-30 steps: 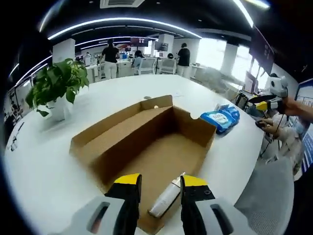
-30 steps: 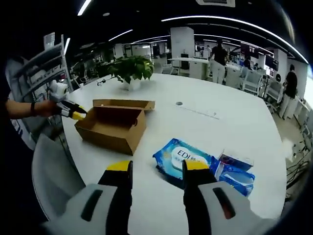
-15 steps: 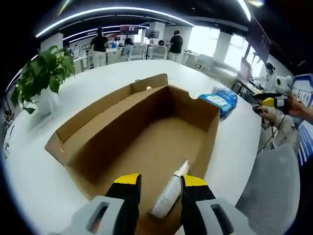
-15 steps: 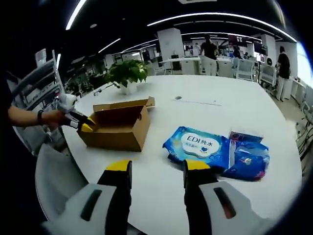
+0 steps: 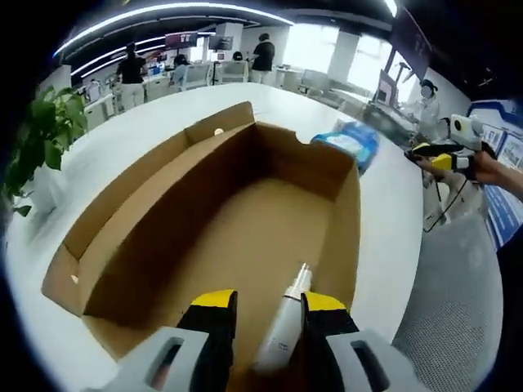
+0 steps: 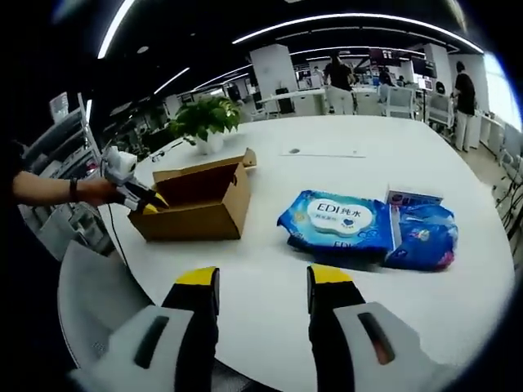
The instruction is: Operate the shoe box by opening the lid, removing the specified soft item, and placing it in the target area until the item is outside and the box remains undamaged.
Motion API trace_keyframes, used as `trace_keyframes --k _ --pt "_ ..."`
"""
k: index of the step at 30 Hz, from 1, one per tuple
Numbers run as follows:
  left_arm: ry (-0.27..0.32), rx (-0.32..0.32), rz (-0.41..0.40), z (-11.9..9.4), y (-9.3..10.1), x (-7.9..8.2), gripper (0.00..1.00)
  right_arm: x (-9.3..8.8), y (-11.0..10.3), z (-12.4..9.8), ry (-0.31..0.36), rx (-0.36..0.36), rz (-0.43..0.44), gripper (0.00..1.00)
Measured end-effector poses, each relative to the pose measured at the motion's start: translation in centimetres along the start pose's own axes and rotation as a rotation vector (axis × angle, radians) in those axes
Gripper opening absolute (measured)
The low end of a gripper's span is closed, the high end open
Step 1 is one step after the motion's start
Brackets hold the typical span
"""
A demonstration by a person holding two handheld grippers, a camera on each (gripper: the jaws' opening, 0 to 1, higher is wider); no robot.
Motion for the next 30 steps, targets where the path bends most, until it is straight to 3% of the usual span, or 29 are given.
trace_keyframes --k 4,9,17,23,30 --pt "-0.018 -0.054 -0.015 0.5 -0.3 0.3 0.33 0.1 -0.2 -0.1 0.011 -0.002 0.013 0.41" --pt "-0.067 -0.059 0.038 1.5 -0.2 0.5 0.32 0.2 -0.3 -0.2 0.025 -0.012 0.021 0.41" --pt "-0.101 -0.078 0.057 2.3 -0.3 0.6 0.33 0.1 -0.4 -0.4 0.033 -0.011 0.042 0.4" --pt "-0.111 -0.096 0.062 2.6 -0.4 0.6 0.38 0.0 -0.4 -0.5 0.028 -0.017 0.038 0.39" --pt "-0.12 -0.118 0.075 2.2 -0.8 0.3 0.37 0.1 -0.5 -0.8 0.029 -0.02 0.035 0.39"
Point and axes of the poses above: the point that each gripper's makers call its tool centre point, and the gripper's own axes: z roughly forward along the fingers, y roughly to its right, x roughly out of its top, the point moved 10 cm from there along -z, roughly backward along the fingers, and after that the axes turned 9 degrees about -y, right-handed, at the moved point
